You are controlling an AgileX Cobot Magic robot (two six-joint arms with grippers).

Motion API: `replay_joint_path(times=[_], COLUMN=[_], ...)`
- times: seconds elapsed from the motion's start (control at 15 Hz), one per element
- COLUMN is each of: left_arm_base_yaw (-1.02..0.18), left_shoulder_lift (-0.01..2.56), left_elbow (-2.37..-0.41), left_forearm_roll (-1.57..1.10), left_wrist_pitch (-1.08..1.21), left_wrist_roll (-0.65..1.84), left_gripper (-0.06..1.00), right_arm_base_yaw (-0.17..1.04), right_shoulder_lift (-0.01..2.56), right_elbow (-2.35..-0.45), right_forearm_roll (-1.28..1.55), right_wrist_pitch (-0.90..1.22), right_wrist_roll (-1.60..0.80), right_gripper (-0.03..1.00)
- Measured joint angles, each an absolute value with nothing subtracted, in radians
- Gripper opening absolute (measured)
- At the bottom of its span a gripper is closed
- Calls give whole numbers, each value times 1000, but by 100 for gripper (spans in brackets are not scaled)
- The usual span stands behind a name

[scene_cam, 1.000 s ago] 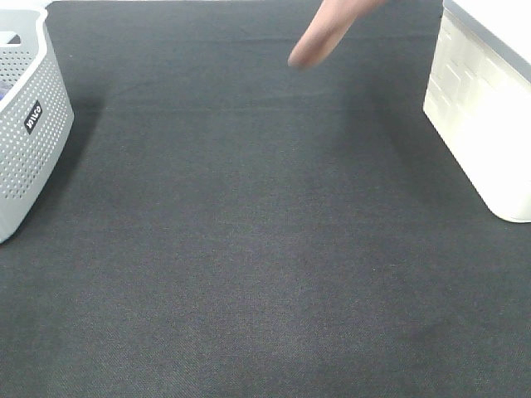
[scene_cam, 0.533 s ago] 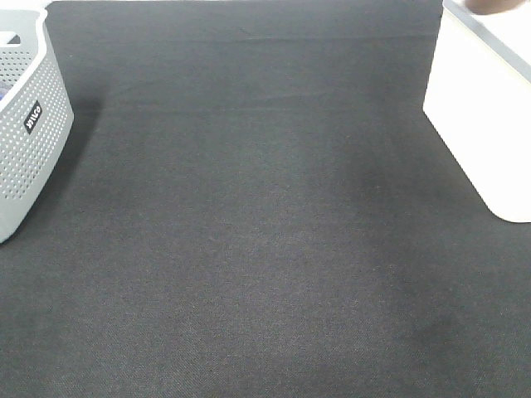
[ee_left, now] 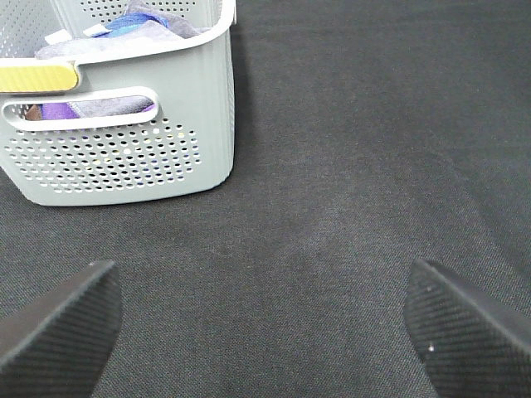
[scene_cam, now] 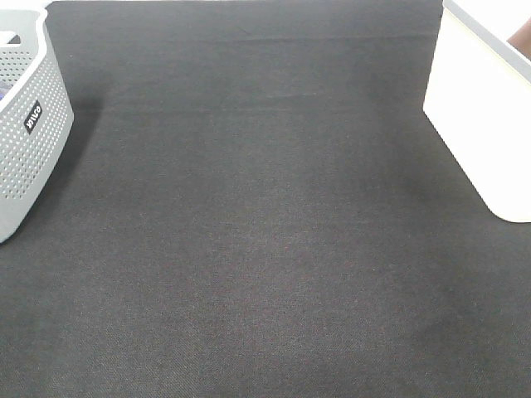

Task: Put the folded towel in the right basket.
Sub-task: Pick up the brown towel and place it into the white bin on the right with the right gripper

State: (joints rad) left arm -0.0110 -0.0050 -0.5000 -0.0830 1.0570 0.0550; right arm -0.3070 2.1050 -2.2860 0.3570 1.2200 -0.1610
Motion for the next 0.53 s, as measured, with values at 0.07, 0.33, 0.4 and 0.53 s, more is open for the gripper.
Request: replay_joint_path(times=[0.07, 0.33, 0.4, 0.53], left_arm_base_yaw=[-11, -11, -11, -11], left_shoulder_lift=[-5, -5, -5, -5], left_elbow=[-500, -500, -500, -500], left_forearm_roll=[-83, -83, -83, -83], left_wrist_pitch=[1057, 1057, 1057, 1057], left_wrist_roll=[55, 55, 55, 55], left_gripper=[87, 87, 87, 87], right_arm_base_yaw=[-307, -307, -307, -302], right_shoulder_lift=[2122, 2139, 2137, 2116], right_elbow=[-2286, -2285, -2285, -2284], right_forearm_roll=[357, 358, 362, 393], right_wrist_pitch=[1222, 1222, 1222, 1222], right_wrist_roll=[-142, -123, -122, -122], right_gripper=[4, 54, 68, 78])
